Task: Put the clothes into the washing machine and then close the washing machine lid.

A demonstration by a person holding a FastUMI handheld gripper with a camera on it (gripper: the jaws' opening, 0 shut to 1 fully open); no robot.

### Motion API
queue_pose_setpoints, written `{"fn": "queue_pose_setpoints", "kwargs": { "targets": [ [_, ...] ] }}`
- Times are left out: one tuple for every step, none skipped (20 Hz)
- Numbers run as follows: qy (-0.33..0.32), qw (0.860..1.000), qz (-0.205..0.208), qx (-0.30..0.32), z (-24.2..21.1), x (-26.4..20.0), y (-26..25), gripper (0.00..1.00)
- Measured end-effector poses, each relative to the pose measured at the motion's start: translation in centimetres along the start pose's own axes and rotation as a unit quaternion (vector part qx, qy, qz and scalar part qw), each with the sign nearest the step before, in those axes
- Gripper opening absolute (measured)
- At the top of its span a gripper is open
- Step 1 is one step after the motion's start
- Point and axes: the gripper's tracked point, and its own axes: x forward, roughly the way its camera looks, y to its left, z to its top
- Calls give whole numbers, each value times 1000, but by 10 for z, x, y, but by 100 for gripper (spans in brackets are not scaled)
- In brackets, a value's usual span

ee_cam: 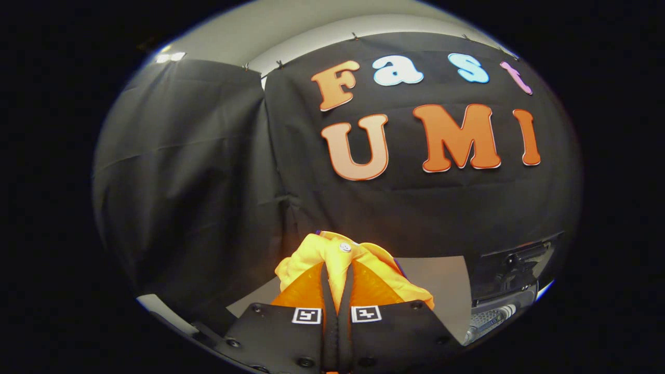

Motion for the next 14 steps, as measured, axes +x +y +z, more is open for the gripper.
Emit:
{"fn": "queue_pose_setpoints", "kwargs": {
  "targets": [
    [-9, 1000, -6, -3, 10, -13, -6, 7],
    [-18, 1000, -16, -6, 19, -24, -15, 7],
    [-28, 999, -24, -5, 29, -36, -25, 7],
    [-35, 999, -30, -3, 37, -48, -36, 8],
    [-44, 998, -37, -1, 46, -59, -47, 7],
    [-53, 998, -43, -1, 56, -71, -60, 7],
    [-61, 997, -49, -2, 66, -81, -75, 7],
    [-68, 996, -55, -2, 74, -90, -89, 7],
    [-73, 996, -60, -2, 78, -99, -102, 7],
    [-77, 995, -63, -3, 80, -110, -115, 7],
    [-82, 994, -67, -5, 84, -120, -130, 7],
    [-85, 994, -73, -5, 87, -128, -146, 7],
    [-87, 993, -78, -4, 89, -134, -161, 7],
    [-90, 993, -82, -1, 92, -142, -177, 7]
  ]
}}
